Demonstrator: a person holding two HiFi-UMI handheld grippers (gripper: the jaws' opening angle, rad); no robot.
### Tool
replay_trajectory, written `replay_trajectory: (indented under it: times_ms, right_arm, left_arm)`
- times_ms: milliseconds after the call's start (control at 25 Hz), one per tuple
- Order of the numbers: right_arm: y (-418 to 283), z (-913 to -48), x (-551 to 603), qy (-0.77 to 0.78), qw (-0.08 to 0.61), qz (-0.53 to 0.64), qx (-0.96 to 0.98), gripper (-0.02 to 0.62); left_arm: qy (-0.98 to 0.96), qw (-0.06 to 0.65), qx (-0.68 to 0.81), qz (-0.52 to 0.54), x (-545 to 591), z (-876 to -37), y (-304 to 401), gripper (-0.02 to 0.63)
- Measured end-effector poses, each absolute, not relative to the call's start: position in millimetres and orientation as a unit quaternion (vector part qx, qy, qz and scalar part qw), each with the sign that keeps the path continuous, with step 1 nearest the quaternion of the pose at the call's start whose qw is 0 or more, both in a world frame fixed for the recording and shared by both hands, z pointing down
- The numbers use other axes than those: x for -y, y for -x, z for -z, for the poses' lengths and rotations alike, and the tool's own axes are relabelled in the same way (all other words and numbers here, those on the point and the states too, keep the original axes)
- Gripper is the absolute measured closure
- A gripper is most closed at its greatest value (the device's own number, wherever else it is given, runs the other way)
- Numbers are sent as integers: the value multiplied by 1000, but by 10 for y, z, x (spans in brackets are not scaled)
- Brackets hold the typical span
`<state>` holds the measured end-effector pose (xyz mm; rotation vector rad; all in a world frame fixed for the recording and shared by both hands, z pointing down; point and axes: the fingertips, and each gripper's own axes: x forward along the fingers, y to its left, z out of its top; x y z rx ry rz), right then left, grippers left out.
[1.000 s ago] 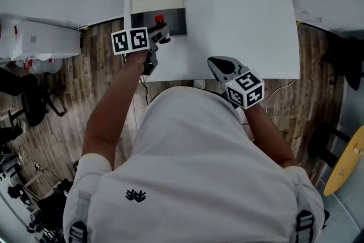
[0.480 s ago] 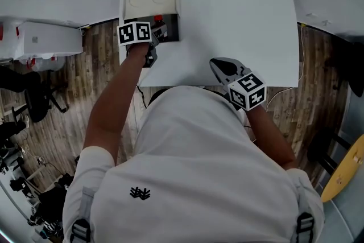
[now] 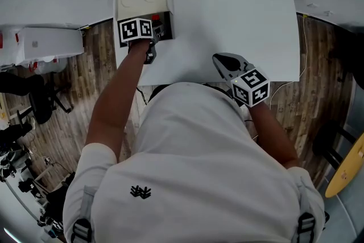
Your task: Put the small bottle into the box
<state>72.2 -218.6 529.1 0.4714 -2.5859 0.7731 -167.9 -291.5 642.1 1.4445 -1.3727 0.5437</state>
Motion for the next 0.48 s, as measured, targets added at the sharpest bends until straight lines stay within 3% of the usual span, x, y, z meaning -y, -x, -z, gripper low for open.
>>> replay_trajectory:
  times_ms: [480]
  right_arm:
    - [-771,-5314,2176,-175,189,-284,923,588]
  left_arm:
    - [-556,507,574,-324,2864,-6588,1766,400]
